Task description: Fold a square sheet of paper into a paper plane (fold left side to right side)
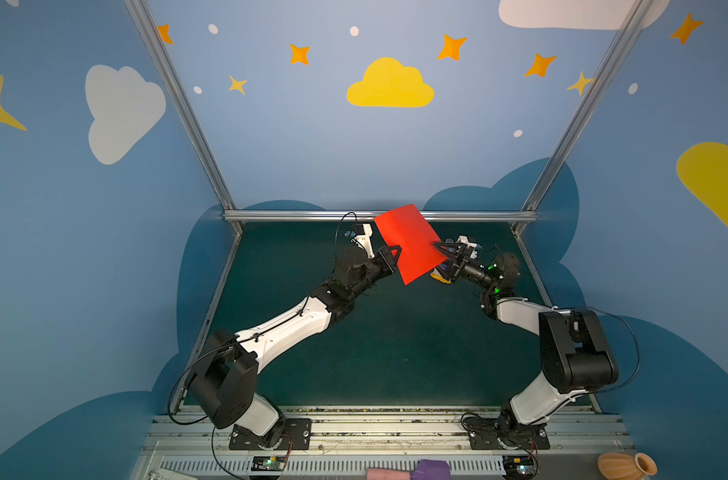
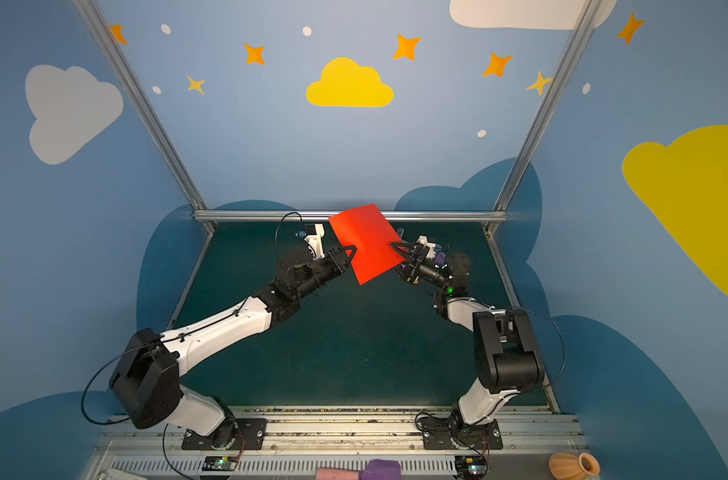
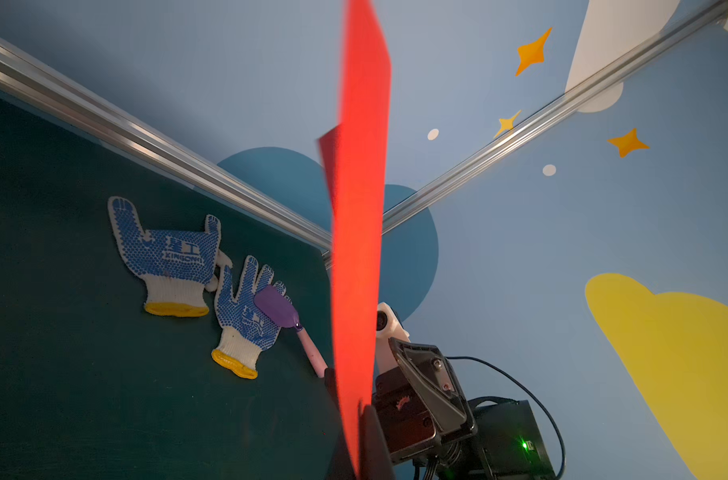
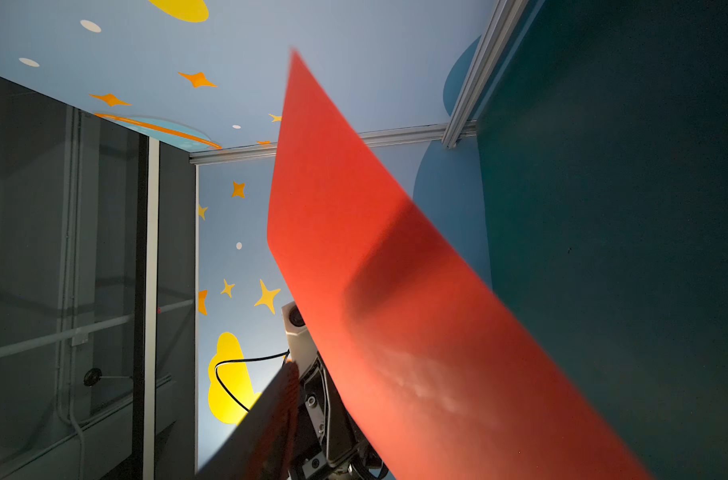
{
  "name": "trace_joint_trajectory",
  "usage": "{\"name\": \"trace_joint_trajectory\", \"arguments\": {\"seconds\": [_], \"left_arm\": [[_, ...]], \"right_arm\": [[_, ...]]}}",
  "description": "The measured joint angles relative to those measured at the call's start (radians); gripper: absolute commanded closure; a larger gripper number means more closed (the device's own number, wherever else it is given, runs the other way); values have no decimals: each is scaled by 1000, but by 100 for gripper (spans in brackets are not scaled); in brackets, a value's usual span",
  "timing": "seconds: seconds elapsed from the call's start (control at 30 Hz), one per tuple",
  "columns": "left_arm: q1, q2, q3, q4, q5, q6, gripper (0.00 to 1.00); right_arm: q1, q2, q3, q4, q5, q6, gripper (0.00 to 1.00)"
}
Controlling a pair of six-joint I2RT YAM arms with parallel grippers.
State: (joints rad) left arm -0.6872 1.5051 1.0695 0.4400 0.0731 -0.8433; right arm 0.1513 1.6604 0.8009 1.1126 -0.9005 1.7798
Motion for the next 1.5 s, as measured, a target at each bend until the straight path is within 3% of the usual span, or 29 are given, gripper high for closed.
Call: {"name": "trace_joint_trajectory", "arguments": {"seconds": [0.17, 0.4, 0.43, 0.5, 0.6, 0.7, 0.9, 1.07, 1.23, 1.37, 1.5], "left_arm": [[-8, -37, -45, 11, -48, -8, 97], [-10, -45, -85, 27, -74, -23, 97], [-10, -46, -88, 28, -76, -25, 97], [-11, -50, -99, 29, -80, -26, 93], [-11, -78, -129, 21, -87, -25, 56], [-8, -146, -183, -6, -89, -25, 29], [63, -357, -341, -86, -82, -16, 5], [182, -460, -385, -192, -22, 53, 0], [265, -435, -354, -246, 111, 164, 0], [306, -362, -314, -248, 247, 230, 0], [329, -294, -283, -226, 382, 255, 0]], "right_arm": [[-6, 2, 0, 7, 3, -7, 59], [-8, 2, 18, -47, -3, -50, 99], [-8, 2, 26, -63, -6, -61, 100], [-8, 2, 61, -122, -18, -97, 100], [-8, 1, 132, -265, -45, -195, 100], [-8, 0, 252, -519, -76, -357, 100], [3, 13, 621, -1178, -82, -842, 100], [34, 74, 896, -1627, -34, -1192, 100], [101, 169, 1107, -1990, 40, -1452, 100], [171, 204, 1249, -2201, 76, -1585, 100], [223, 187, 1315, -2295, 74, -1631, 100]]}}
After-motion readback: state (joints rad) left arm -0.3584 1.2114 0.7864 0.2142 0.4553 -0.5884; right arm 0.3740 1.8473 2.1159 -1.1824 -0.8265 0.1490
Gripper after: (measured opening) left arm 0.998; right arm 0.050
